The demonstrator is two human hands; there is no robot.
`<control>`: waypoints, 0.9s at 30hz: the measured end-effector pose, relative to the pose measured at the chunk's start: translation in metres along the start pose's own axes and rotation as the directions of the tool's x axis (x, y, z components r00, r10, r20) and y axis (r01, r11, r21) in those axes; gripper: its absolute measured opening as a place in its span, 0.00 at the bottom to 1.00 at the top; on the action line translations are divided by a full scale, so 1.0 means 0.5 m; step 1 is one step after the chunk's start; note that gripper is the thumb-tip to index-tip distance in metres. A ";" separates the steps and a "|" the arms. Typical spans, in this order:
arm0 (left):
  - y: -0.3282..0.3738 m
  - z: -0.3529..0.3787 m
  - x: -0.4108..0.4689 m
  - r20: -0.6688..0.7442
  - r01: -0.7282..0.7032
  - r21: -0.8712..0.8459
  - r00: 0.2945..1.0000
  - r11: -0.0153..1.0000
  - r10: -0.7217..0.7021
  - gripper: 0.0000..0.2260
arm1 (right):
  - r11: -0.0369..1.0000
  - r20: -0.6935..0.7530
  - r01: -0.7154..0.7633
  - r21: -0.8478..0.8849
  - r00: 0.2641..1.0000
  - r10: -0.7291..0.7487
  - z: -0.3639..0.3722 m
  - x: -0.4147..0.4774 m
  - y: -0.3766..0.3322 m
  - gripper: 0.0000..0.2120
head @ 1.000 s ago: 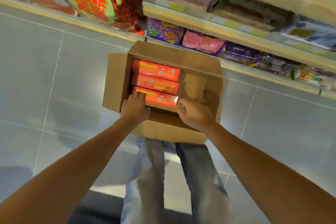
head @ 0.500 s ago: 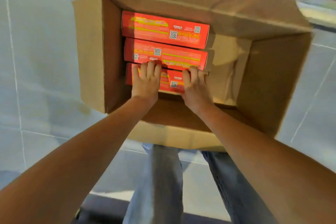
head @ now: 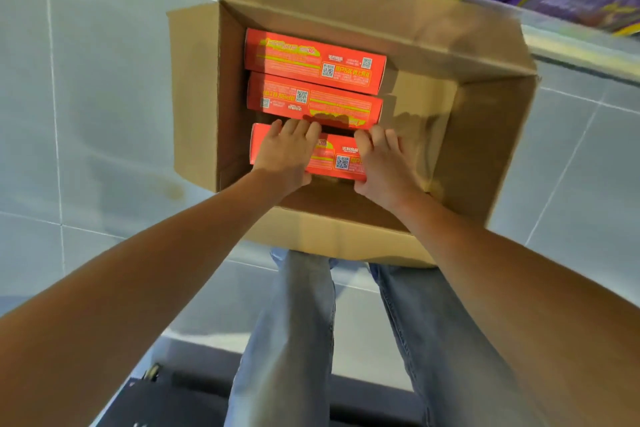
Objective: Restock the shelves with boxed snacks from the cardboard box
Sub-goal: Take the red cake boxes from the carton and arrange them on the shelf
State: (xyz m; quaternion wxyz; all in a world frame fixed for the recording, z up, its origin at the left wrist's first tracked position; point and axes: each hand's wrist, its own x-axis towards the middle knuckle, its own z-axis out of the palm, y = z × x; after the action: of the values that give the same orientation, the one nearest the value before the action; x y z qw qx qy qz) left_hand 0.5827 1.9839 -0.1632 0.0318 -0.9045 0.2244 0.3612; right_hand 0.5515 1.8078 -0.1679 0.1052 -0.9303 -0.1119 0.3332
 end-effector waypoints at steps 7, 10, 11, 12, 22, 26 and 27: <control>0.025 -0.276 -0.110 0.083 -0.133 -0.037 0.987 0.990 0.135 0.35 | 0.997 0.080 0.037 0.063 0.996 -0.041 -0.267 -0.141 0.008 0.39; 0.027 -0.425 -0.171 0.081 -0.133 -0.061 0.987 0.989 0.137 0.36 | 0.995 0.086 0.019 0.093 0.996 -0.027 -0.420 -0.202 -0.003 0.41; 0.025 -0.468 -0.187 0.088 -0.112 -0.074 0.989 0.991 0.118 0.37 | 0.996 0.086 0.023 0.087 0.996 -0.031 -0.462 -0.214 -0.007 0.42; 0.025 -0.512 -0.205 0.090 -0.101 -0.091 0.990 0.991 0.109 0.37 | 0.996 0.080 0.034 0.080 0.996 -0.040 -0.506 -0.227 -0.011 0.43; 0.066 -0.951 -0.494 -0.075 -0.175 -0.257 0.984 0.951 0.161 0.35 | 0.991 0.039 0.104 0.089 0.993 -0.108 -0.991 -0.469 -0.084 0.32; 0.081 -1.117 -0.591 -0.108 -0.193 -0.242 0.979 0.951 0.172 0.29 | 0.984 0.010 0.139 0.115 0.990 -0.141 -1.168 -0.572 -0.114 0.28; 0.085 -1.172 -0.620 -0.138 -0.209 -0.219 0.974 0.953 0.182 0.27 | 0.982 -0.015 0.147 0.116 0.989 -0.147 -1.224 -0.603 -0.125 0.26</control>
State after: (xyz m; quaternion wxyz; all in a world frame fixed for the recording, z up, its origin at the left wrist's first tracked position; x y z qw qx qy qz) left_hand 0.7414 1.9359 0.4803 -0.1231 -0.8947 0.2708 0.3332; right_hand 0.7095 1.7091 0.4911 0.1840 -0.9128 -0.1602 0.3275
